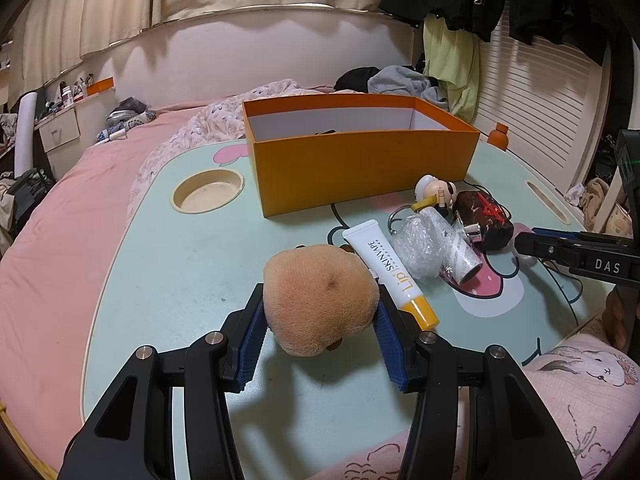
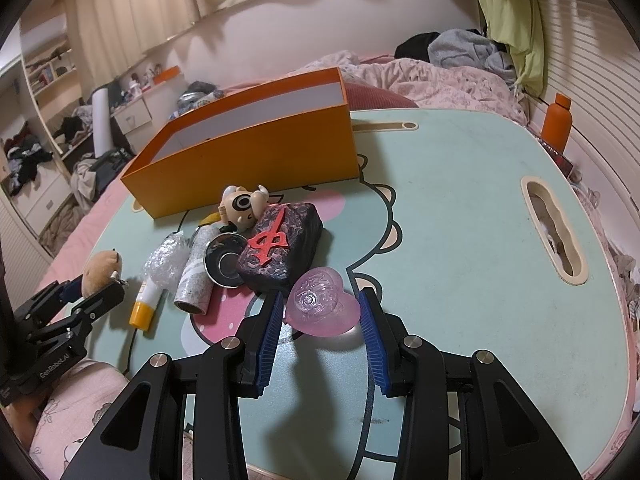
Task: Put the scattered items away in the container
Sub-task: 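Hold the plush toy in the left tool while the right tool holds the heart gem, then carry the plush toy into the box with left tool while right tool places the gem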
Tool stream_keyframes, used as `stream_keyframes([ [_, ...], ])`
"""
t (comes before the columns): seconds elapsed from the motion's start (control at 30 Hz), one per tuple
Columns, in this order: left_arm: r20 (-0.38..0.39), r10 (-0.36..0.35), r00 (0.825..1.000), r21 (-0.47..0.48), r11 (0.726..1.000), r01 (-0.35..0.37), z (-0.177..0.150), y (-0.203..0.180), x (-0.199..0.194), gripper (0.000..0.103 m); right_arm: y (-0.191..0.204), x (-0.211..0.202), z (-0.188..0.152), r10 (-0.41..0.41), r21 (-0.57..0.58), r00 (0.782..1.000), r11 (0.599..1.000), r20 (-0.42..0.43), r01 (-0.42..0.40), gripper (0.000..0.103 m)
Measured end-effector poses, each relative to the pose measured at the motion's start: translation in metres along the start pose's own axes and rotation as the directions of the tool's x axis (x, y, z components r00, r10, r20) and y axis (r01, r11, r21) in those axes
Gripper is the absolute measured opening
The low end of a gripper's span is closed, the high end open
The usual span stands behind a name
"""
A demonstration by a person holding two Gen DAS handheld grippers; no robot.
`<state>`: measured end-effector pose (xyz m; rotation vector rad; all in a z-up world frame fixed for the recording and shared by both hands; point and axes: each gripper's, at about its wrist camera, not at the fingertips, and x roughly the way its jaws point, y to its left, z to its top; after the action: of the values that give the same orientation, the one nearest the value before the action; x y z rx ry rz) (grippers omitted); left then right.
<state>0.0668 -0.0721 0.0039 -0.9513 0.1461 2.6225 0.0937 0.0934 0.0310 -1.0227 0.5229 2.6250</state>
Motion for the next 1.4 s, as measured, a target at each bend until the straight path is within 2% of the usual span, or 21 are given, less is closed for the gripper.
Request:
stream_keyframes([
  [0.4,0.024,-0.005,1.000,0.007,1.000,0.005,0.008,-0.001,-0.010,0.052,0.002,-0.012,0.006,0.014,-0.017,0.999,1.000,0.034,-0.014,0.038],
  [0.53,0.049,-0.019,0.999,0.005,1.000,0.019,0.020,-0.001,-0.018,0.052,0.004,-0.020,0.015,0.045,-0.013,0.998,0.999,0.054,-0.044,0.038],
  [0.7,0.131,-0.040,0.991,0.023,0.999,0.037,0.052,-0.002,-0.035,0.052,0.013,-0.032,0.041,0.093,-0.019,0.989,0.996,0.113,-0.091,0.038],
  [0.9,0.210,-0.065,0.975,0.048,0.997,0.056,0.114,0.000,-0.032,0.052,0.029,-0.028,0.097,0.127,-0.046,0.976,0.992,0.179,-0.120,0.038],
  [1.0,0.202,-0.090,0.975,0.058,0.995,0.080,0.137,-0.001,-0.014,0.052,0.037,-0.017,0.123,0.119,-0.069,0.973,0.992,0.196,-0.107,0.038],
  [1.13,0.149,-0.106,0.983,0.047,0.994,0.100,0.151,0.000,0.017,0.052,0.044,0.015,0.144,0.089,-0.086,0.985,0.993,0.151,-0.077,0.038],
  [1.4,0.071,-0.111,0.991,-0.004,0.994,0.112,0.147,0.008,0.055,0.052,0.036,0.053,0.139,0.071,-0.058,0.995,0.996,0.068,-0.067,0.038],
])
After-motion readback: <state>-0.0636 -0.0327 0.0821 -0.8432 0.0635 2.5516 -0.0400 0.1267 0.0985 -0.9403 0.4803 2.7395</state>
